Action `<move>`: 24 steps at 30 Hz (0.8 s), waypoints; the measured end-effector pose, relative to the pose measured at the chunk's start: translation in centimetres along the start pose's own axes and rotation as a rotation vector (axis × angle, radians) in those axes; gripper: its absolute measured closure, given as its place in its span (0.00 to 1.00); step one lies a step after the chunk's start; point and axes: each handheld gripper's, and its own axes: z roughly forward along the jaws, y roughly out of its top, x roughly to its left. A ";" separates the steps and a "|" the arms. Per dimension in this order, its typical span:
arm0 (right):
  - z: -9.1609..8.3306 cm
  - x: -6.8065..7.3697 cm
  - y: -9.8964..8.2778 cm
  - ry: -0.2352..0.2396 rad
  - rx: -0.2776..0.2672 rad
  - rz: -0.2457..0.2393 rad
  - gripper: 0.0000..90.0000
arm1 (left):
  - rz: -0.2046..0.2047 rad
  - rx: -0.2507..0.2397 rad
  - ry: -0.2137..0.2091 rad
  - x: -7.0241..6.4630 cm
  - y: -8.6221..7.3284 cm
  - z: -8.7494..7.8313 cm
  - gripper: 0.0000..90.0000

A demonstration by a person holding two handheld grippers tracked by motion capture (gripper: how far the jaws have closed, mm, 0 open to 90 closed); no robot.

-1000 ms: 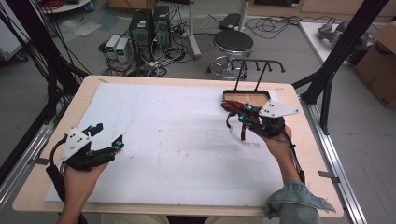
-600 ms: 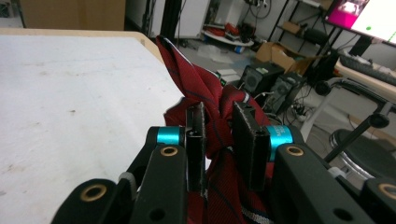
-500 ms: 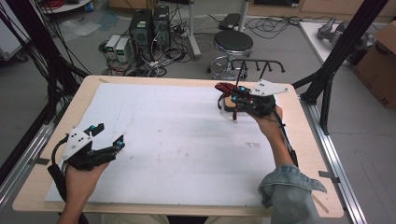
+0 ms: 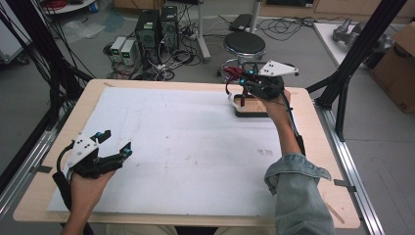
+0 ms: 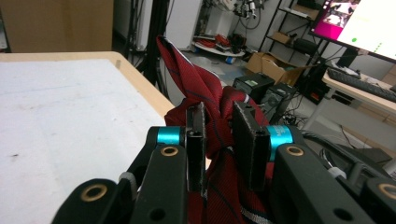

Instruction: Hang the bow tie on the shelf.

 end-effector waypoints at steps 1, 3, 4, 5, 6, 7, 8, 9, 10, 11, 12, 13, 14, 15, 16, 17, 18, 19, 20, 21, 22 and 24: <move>0.1 -0.2 0.0 -0.004 -0.003 0.001 0.84 | 0.000 -0.005 0.001 0.0 0.0 0.0 0.24; 0.3 -0.7 -0.1 -0.006 0.004 0.033 0.84 | 0.002 -0.012 0.002 -0.1 0.0 0.0 0.24; 0.3 -0.9 -0.1 -0.005 -0.004 0.035 0.84 | 0.002 -0.008 -0.001 -0.1 -0.1 0.1 0.24; 0.3 -0.9 -0.1 -0.005 -0.004 0.035 0.84 | 0.002 -0.008 -0.001 -0.1 -0.1 0.1 0.24; 0.5 -1.2 0.1 -0.014 0.002 0.041 0.84 | 0.002 -0.009 -0.001 -0.1 -0.1 0.1 0.24; 0.6 -1.3 0.1 -0.013 -0.005 0.042 0.84 | 0.002 -0.009 -0.001 -0.1 -0.1 0.1 0.24; 0.7 -1.5 0.3 -0.010 -0.014 0.035 0.84 | 0.000 -0.008 -0.004 -0.1 -0.1 0.2 0.24; 0.8 -1.6 0.4 -0.009 -0.016 0.041 0.84 | 0.001 -0.008 -0.005 -0.1 -0.1 0.2 0.24; 0.9 -1.6 0.5 -0.012 -0.013 0.046 0.84 | 0.003 -0.006 -0.005 -0.1 -0.1 0.2 0.24; 0.9 -1.6 0.5 -0.012 -0.013 0.046 0.84 | 0.001 -0.006 -0.005 -0.1 -0.2 0.2 0.24; 1.3 -2.1 0.6 -0.009 -0.016 0.036 0.84 | -0.004 -0.003 -0.010 -0.1 -0.2 0.2 0.24; 1.5 -2.3 0.8 -0.015 -0.002 0.041 0.84 | -0.008 -0.007 -0.011 -0.1 -0.2 0.2 0.24; 1.6 -2.4 0.8 -0.018 -0.007 0.036 0.84 | -0.008 -0.007 -0.011 -0.1 -0.2 0.2 0.24; 1.8 -2.8 0.9 -0.016 -0.013 0.039 0.84 | -0.006 -0.007 -0.014 -0.1 -0.2 0.2 0.24; 1.8 -2.8 0.9 -0.016 -0.013 0.039 0.84 | -0.005 -0.006 -0.014 -0.1 -0.1 0.2 0.24; 2.0 -3.1 1.0 -0.014 -0.013 0.039 0.84 | -0.005 -0.009 -0.013 -0.1 -0.1 0.2 0.24; 2.5 -3.6 1.1 -0.010 0.011 0.035 0.84 | -0.006 -0.009 -0.015 -0.1 -0.1 0.2 0.24; 2.5 -3.6 1.1 -0.010 0.011 0.035 0.84 | -0.006 -0.009 -0.015 -0.1 -0.1 0.2 0.24; 2.8 -3.8 1.3 -0.028 0.034 0.002 0.84 | -0.007 -0.008 -0.015 0.0 -0.2 0.2 0.24; 2.9 -3.9 1.3 -0.029 0.035 0.004 0.84 | -0.008 -0.007 -0.016 0.0 -0.2 0.2 0.24; 2.9 -4.0 1.3 -0.031 0.029 0.010 0.84 | -0.009 -0.006 -0.015 0.0 -0.2 0.2 0.24; 3.0 -4.4 1.0 -0.043 0.029 0.013 0.84 | -0.011 -0.005 -0.015 0.0 -0.3 0.2 0.24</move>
